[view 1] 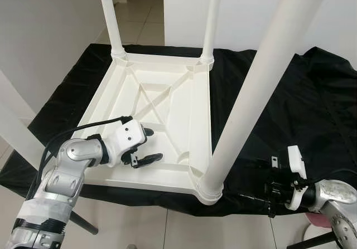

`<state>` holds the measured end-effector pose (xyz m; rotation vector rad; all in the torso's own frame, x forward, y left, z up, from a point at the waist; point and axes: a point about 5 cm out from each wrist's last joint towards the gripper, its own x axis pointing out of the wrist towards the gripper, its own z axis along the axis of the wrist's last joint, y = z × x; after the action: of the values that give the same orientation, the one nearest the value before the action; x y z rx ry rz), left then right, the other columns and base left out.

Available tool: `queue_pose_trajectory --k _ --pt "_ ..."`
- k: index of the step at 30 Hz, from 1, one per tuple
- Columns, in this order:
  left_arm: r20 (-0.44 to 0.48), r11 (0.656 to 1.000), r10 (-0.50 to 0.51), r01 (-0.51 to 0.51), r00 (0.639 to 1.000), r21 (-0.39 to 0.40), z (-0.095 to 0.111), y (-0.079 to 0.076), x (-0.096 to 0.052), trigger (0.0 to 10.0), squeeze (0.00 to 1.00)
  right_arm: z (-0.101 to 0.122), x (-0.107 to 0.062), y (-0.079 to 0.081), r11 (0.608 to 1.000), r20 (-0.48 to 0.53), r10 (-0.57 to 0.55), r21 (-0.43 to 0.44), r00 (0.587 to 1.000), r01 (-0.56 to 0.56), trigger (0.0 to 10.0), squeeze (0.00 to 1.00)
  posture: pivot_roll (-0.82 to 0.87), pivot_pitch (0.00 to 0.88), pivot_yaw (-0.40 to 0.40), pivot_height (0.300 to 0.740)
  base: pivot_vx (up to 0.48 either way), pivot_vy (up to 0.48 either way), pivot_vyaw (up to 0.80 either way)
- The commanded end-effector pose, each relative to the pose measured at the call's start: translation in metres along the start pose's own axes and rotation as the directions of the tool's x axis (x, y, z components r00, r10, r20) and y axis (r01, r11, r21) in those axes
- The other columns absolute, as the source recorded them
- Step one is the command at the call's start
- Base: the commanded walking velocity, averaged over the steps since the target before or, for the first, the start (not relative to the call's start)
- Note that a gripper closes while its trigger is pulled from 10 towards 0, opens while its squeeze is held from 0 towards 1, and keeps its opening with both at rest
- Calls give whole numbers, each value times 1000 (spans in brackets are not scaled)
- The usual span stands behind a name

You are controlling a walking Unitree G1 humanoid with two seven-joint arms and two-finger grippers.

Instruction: Building children table

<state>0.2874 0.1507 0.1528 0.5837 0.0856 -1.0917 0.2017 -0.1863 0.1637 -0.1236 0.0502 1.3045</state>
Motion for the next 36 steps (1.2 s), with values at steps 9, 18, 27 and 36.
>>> queue_pose_trajectory --k 9,18,27,36 --pt "-2 989 146 -146 989 9 1 8 -2 10000 0 -10 40 -6 998 26 -51 27 998 50 10000 0 2 12 12 740 0 0 0" --pt "8 984 176 -175 984 -10 1 6 2 10000 0 -24 57 -2 985 74 -159 81 984 153 0 0 5 7 -21 740 0 0 0" --pt "1 978 207 -207 978 -9 -1 8 0 10000 0 -22 41 -12 980 82 -191 75 978 185 0 0 16 0 -31 740 0 0 0" --pt "7 981 193 -193 981 -4 0 3 4 10000 0 -36 4 -33 903 33 -427 76 904 424 0 0 -4 0 -24 740 0 0 0"
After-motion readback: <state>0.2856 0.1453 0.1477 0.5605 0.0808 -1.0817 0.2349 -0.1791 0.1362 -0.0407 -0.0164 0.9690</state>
